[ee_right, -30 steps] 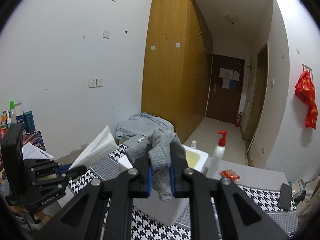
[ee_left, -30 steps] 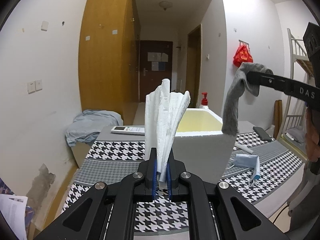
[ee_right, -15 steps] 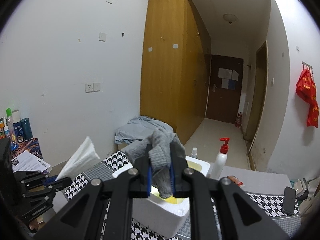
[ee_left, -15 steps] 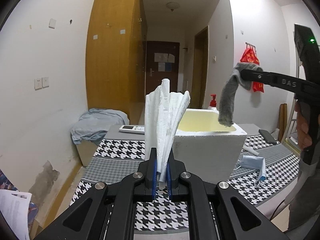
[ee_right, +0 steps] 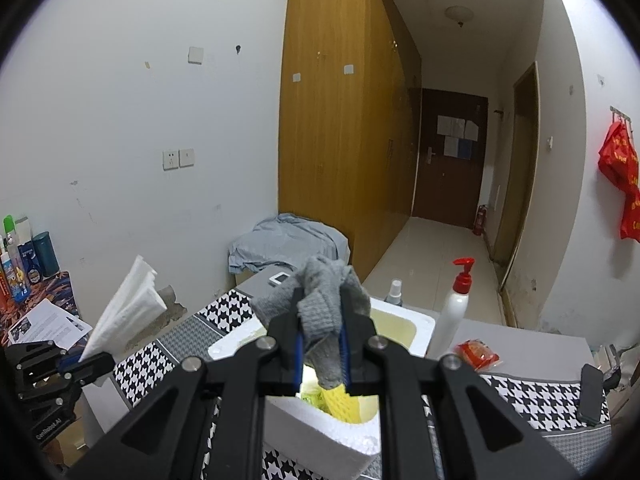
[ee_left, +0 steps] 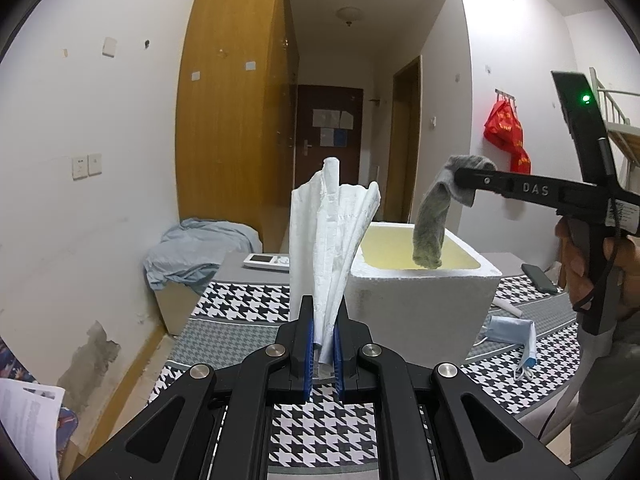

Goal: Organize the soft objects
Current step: 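Open the right gripper to drop the grey sock into the foam box, then lower the white masks into the foam box and open the left gripper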

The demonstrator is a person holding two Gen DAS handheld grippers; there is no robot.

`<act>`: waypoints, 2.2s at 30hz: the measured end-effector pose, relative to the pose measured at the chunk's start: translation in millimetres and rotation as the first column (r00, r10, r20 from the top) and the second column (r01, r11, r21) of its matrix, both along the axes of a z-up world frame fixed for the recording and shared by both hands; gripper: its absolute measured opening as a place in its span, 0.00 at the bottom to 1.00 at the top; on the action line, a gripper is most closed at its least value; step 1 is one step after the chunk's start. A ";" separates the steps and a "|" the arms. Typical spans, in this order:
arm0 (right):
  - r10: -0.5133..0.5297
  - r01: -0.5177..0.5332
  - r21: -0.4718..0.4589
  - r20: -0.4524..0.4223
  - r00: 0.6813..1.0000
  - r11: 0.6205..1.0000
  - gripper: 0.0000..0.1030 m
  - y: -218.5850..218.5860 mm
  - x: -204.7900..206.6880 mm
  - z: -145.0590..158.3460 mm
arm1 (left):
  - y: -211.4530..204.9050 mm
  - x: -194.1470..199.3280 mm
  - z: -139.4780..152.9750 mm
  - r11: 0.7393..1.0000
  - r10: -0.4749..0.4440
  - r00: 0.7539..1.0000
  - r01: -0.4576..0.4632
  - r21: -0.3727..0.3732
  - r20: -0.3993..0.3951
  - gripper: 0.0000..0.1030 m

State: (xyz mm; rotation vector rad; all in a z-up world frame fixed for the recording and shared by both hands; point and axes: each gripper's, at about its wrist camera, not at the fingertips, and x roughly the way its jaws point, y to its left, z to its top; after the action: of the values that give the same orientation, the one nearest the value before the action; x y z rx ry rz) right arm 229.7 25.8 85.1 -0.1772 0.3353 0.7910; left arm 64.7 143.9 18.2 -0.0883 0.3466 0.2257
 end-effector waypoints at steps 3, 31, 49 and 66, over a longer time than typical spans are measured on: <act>0.001 -0.001 -0.012 -0.021 1.000 1.000 0.17 4.6 5.8 -4.0 | 1.5 2.1 -2.8 1.000 0.007 1.000 -0.007 0.000 -0.008 0.08; -0.017 0.008 -0.117 -0.080 0.997 0.993 0.92 40.9 28.4 -31.5 | 22.0 2.7 -8.5 0.996 0.083 0.996 -0.084 -0.012 -0.034 0.08; -0.040 0.036 -0.082 -0.038 0.998 0.996 0.92 12.7 14.9 -18.6 | 17.6 23.7 11.6 0.998 0.036 0.999 -0.036 0.045 0.010 0.08; -0.083 0.082 -0.070 -0.005 0.997 0.994 0.92 -32.5 -7.6 -29.2 | 5.6 52.1 27.9 0.997 -0.048 0.998 0.046 0.067 0.031 0.08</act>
State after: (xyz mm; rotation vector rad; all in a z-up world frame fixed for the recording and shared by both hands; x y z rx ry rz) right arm 222.2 -6.7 55.9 -0.2244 0.3755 0.6991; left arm 116.7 149.5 46.1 -0.0186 0.3084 0.1892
